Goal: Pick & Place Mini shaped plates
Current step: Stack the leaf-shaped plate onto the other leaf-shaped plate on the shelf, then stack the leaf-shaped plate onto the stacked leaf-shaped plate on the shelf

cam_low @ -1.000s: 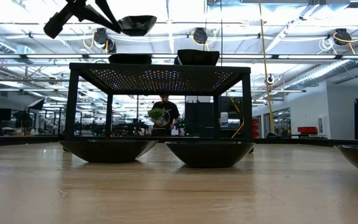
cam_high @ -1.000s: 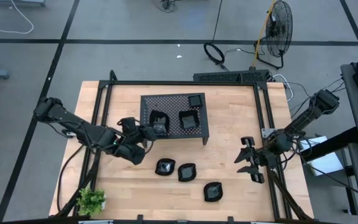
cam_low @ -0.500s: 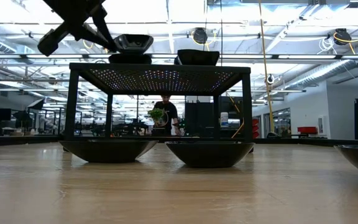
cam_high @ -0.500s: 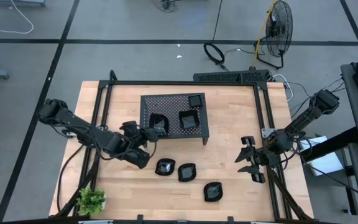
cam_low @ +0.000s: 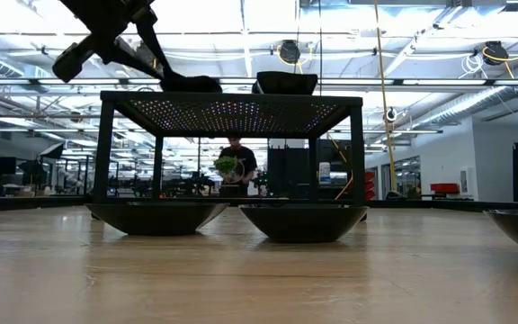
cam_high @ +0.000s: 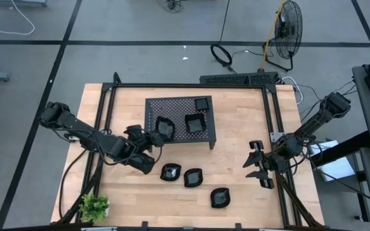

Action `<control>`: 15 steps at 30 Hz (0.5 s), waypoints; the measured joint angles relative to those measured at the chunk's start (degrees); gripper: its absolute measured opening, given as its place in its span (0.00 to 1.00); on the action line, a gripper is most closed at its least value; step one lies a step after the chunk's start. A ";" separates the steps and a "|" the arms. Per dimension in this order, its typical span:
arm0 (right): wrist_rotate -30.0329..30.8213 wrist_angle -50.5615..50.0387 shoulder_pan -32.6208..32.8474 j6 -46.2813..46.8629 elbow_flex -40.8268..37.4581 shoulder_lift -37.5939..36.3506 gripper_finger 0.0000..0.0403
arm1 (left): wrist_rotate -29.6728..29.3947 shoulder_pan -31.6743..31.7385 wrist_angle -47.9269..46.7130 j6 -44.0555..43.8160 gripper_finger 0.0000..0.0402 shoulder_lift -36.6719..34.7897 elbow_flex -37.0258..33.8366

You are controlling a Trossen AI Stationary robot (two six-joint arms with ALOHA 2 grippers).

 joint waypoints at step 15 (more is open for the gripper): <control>0.01 -0.02 0.00 -0.04 0.00 0.02 0.39 | 3.63 -3.16 6.32 22.03 0.45 -5.89 0.00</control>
